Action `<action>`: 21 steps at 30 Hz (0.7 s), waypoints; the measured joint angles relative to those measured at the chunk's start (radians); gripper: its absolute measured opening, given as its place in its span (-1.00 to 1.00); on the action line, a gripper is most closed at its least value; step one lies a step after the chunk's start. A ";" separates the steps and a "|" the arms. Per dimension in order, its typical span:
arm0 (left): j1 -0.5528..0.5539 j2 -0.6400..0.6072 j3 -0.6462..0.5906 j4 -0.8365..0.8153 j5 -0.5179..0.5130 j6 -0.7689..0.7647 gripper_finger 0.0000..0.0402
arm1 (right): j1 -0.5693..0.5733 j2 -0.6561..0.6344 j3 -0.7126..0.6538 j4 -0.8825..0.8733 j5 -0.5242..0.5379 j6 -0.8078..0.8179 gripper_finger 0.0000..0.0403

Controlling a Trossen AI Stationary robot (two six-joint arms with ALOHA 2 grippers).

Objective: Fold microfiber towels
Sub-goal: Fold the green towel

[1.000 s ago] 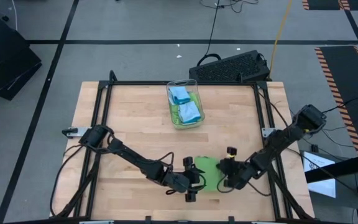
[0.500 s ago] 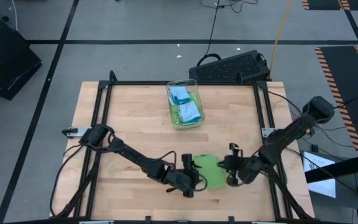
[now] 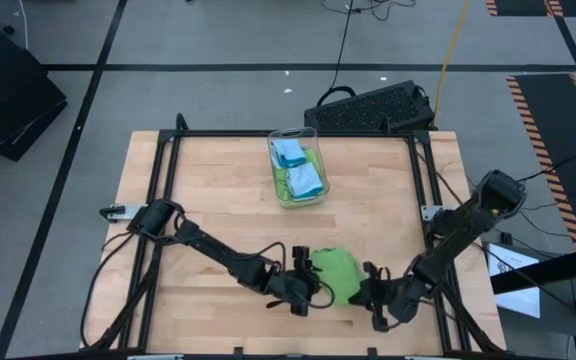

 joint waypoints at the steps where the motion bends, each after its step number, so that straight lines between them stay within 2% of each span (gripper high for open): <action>1: 0.003 0.000 0.000 0.000 -0.007 0.012 0.04 | -0.004 0.011 0.000 -0.001 -0.015 0.000 -0.90; 9: 0.042 0.000 0.000 -0.001 0.004 0.002 0.04 | -0.064 0.003 0.000 -0.234 -0.009 0.029 -0.90; 15: 0.042 0.000 0.000 -0.003 0.050 -0.018 0.04 | -0.122 -0.066 0.000 -0.365 -0.018 -0.037 -0.90; 21: 0.041 0.000 0.000 -0.049 0.043 -0.065 0.04 | -0.095 -0.195 0.000 -0.382 -0.185 -0.060 -0.90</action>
